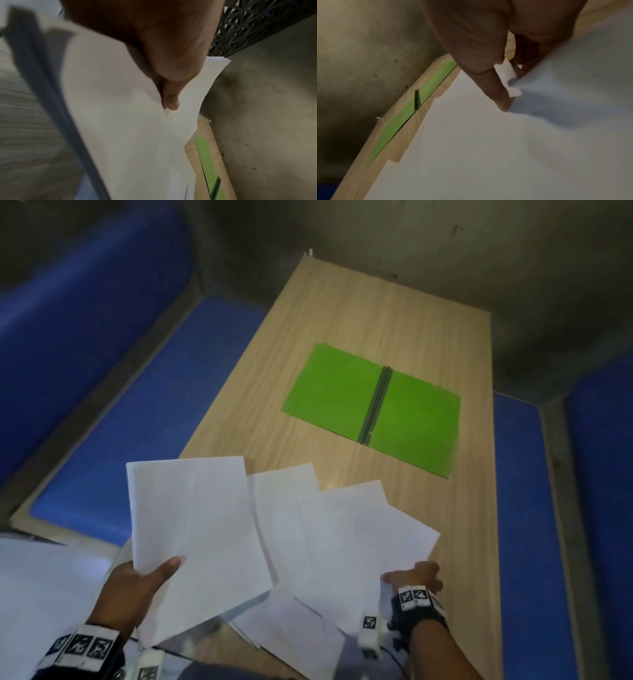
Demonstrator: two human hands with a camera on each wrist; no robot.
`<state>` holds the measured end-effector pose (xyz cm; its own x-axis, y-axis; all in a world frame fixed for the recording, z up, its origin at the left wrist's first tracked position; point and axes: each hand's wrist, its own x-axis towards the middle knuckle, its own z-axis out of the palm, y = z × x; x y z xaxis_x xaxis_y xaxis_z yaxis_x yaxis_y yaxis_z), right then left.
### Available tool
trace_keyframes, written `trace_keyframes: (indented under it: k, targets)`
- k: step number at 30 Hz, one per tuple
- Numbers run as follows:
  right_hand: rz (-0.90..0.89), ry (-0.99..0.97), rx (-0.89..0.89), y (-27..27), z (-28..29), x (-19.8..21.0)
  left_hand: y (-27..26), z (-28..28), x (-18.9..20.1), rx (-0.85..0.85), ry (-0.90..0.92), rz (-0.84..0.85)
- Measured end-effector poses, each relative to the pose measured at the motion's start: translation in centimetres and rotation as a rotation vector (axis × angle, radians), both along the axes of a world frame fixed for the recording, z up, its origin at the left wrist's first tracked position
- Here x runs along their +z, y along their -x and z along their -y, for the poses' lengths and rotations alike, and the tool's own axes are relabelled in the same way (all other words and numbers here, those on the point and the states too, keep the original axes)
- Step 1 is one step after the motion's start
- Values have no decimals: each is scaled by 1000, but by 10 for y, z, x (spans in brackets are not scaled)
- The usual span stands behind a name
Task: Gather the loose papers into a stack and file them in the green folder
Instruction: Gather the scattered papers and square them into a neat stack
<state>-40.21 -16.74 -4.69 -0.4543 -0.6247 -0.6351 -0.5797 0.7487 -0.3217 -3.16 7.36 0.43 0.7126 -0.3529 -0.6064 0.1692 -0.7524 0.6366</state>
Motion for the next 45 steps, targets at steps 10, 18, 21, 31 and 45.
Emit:
trace_keyframes:
  k: [10, 18, 21, 31, 45]
  targets:
    - [184, 273, 143, 0, 11, 8, 6, -8, -7, -39, -7, -13]
    - [-207, -1, 483, -36, 23, 10, -2, -15, 1, -6, 16, 0]
    - [-144, 28, 430, -40, 23, 5, -5, -19, 5, 12, 30, 11]
    - [222, 389, 268, 0, 32, 39, -13, -30, 4, 68, 46, 18]
    - [-109, -81, 1220, 23, 9, 17, -13, -28, 1, 43, 85, 39]
